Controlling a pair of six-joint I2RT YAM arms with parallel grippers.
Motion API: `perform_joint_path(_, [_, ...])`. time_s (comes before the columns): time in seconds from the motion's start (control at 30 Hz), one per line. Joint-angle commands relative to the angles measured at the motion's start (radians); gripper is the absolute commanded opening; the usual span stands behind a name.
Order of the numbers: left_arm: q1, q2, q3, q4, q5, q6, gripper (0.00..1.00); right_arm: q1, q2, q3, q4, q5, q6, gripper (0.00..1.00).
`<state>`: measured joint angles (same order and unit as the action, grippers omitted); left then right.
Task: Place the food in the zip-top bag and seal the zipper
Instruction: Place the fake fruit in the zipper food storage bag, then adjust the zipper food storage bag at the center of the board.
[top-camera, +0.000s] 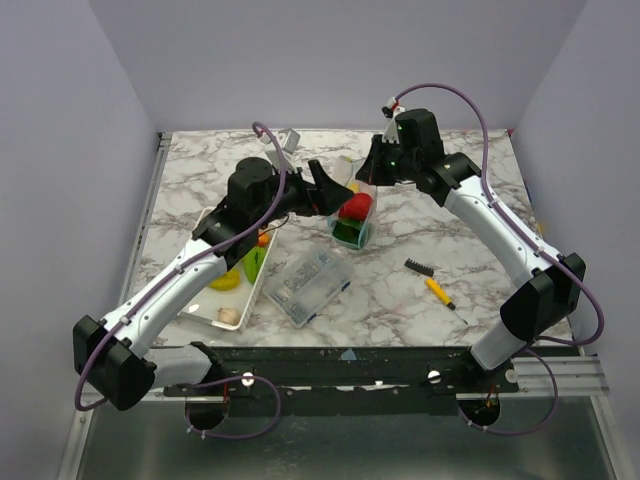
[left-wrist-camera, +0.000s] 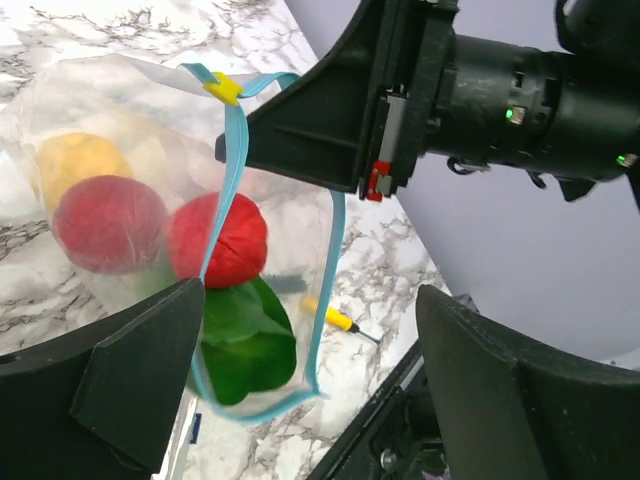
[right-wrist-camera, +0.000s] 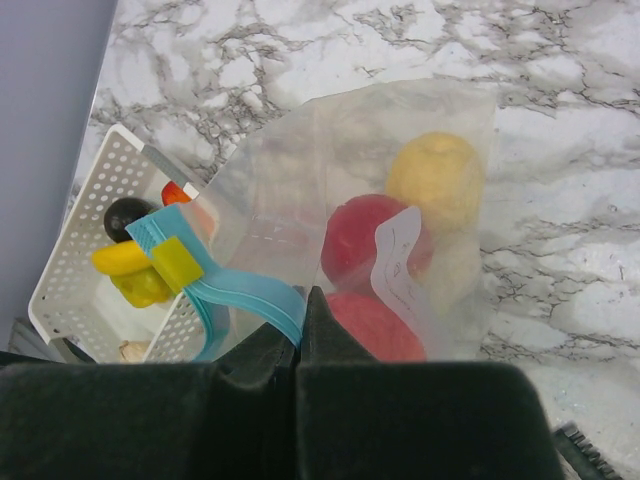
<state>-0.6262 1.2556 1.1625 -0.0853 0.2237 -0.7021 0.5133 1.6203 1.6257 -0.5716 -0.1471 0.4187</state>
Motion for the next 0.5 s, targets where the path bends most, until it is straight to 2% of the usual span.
perform_joint_path(0.0, [0.043, -0.099, -0.074, -0.007, 0.143, -0.024, 0.85, 0.005, -0.016, -0.001, 0.023, -0.003, -0.002, 0.00])
perform_joint_path(0.17, [0.046, -0.124, -0.146, -0.044, 0.088, -0.006, 0.75, 0.005, -0.020, 0.020, 0.017, -0.018, 0.001, 0.00])
perform_joint_path(0.37, [0.036, -0.025, -0.200, 0.024, 0.227, -0.078, 0.56, 0.004, -0.023, 0.037, 0.013, -0.006, 0.000, 0.01])
perform_joint_path(0.43, [0.030, 0.004, -0.186, 0.027, 0.262, -0.085, 0.48, 0.005, -0.023, 0.040, 0.011, 0.001, 0.004, 0.01])
perform_joint_path(0.47, [0.023, 0.015, -0.178, 0.028, 0.274, -0.087, 0.40, 0.005, -0.022, 0.041, 0.012, 0.001, 0.004, 0.01])
